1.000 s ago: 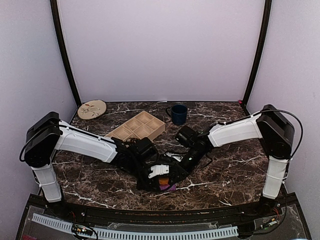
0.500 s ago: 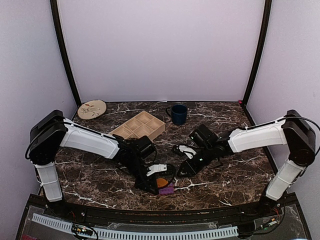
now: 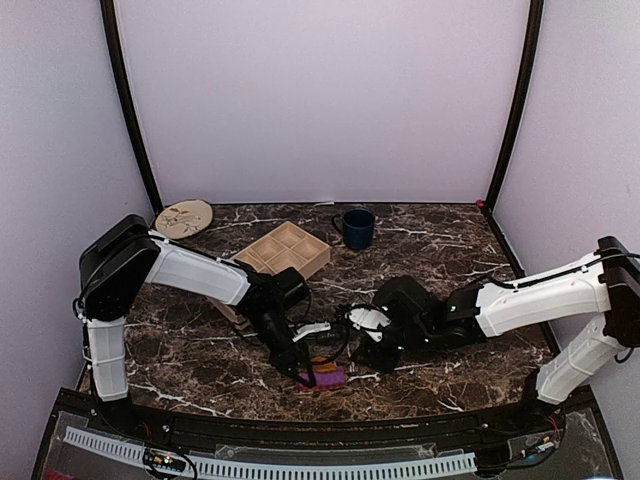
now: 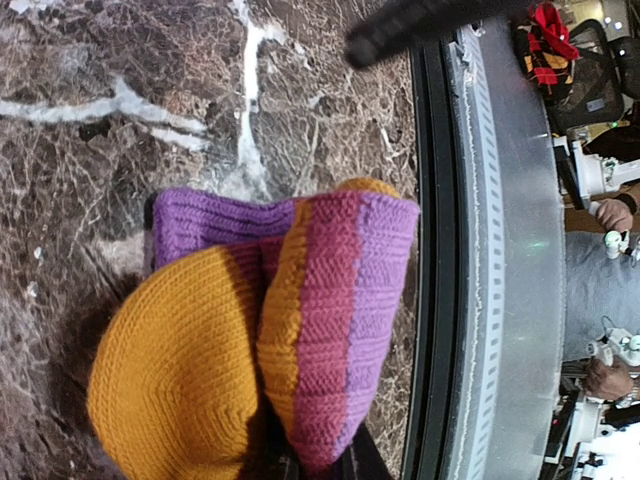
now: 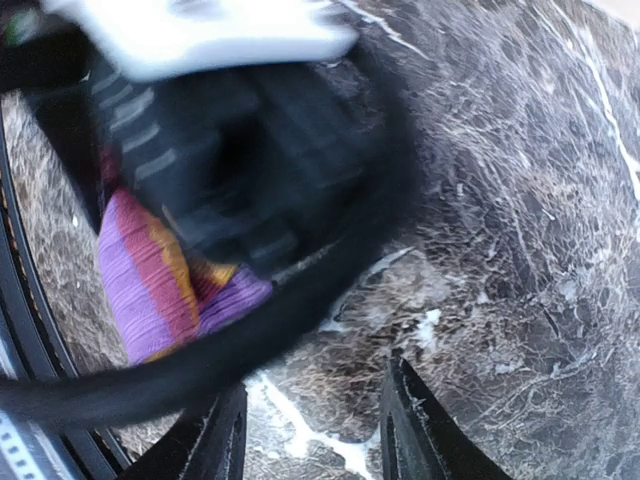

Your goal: Roll the socks

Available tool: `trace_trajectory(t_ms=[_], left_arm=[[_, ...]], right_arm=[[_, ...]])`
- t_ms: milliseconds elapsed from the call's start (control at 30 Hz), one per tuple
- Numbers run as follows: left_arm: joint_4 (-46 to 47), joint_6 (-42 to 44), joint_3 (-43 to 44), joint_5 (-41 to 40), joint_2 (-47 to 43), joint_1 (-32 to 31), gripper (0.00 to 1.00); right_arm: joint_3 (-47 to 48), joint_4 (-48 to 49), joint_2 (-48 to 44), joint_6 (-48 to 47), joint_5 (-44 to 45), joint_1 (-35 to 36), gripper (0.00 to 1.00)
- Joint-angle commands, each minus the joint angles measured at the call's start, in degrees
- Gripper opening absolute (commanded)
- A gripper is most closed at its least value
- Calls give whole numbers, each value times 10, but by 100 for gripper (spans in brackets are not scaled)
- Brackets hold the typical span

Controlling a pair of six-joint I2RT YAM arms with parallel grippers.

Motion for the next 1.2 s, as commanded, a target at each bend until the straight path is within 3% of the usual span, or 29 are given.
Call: trace_trajectory(t_ms=[0,233,700,1167], left_arm=[[-56,-2,-5,5,28,9,9],[-60,-3,-4,25,42,21,9],[-65,-5,-1,56,64,31,9],[-77,-2,9,70,71,41,10]], right_arm=[[-25,34,-39,-30,79,34,43],[-24,39,-41,-60,98,87,43],[32,61,46,-126,121,165,42],[61,71,112,-187,122,172,43]])
